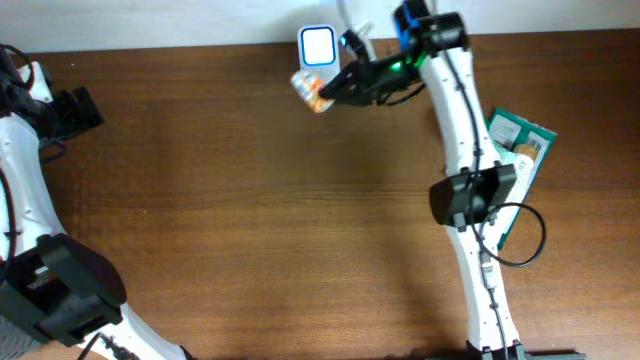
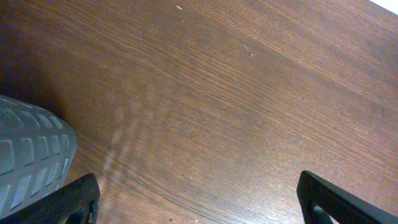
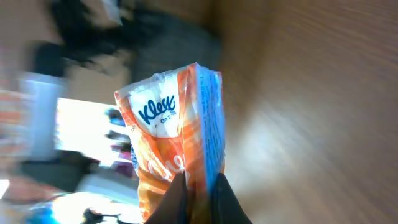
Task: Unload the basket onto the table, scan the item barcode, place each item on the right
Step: 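Lift the tissue pack and hold it in front of the scanner, then carry the tissue pack right and release it on the pile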
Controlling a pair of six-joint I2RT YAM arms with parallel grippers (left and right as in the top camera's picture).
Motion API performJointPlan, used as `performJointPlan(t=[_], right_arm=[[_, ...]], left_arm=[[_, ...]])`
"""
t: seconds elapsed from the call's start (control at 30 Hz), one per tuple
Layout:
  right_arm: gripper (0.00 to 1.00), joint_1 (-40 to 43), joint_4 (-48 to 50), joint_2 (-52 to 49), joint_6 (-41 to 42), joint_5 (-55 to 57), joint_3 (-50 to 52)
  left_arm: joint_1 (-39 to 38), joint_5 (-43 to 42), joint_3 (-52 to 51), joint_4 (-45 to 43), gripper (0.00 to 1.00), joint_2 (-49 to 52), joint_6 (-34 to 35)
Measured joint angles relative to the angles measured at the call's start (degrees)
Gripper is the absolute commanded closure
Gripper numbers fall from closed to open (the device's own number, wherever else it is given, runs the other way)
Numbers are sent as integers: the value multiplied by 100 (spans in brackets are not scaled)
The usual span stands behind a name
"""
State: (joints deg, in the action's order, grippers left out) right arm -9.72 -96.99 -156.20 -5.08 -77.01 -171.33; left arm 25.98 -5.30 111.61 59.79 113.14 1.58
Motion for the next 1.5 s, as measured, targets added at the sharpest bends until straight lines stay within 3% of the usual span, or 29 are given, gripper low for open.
performJointPlan(t=[0.17,0.3,0.4,0.6,0.73,0.9,1.07,1.17,1.5], right_arm=[[96,433,0,0,356,-647,0],[96,391,66,0,385,614,0],[96,0,470,2,590,2511,0],[96,-1045,2295,4,942,7281,2],[96,-1366,3762,11,595,9042,68],[96,-1392,5917,81,-514,9737,1169],[96,-1545,7768,92,-2892,9978,2618],[96,-1775,8050,92,-3556,10264,2704],[96,-1812,8107,92,-3838,11103,2704]], left_arm=[[-2,0,0,0,1,0,0],[-2,0,0,0,1,0,0],[0,0,0,0,1,0,0],[-2,0,0,0,1,0,0],[0,0,0,2,1,0,0],[4,-2,0,-2,1,0,0],[4,0,2,-2,1,0,0],[4,0,0,0,1,0,2],[4,0,0,0,1,0,0]])
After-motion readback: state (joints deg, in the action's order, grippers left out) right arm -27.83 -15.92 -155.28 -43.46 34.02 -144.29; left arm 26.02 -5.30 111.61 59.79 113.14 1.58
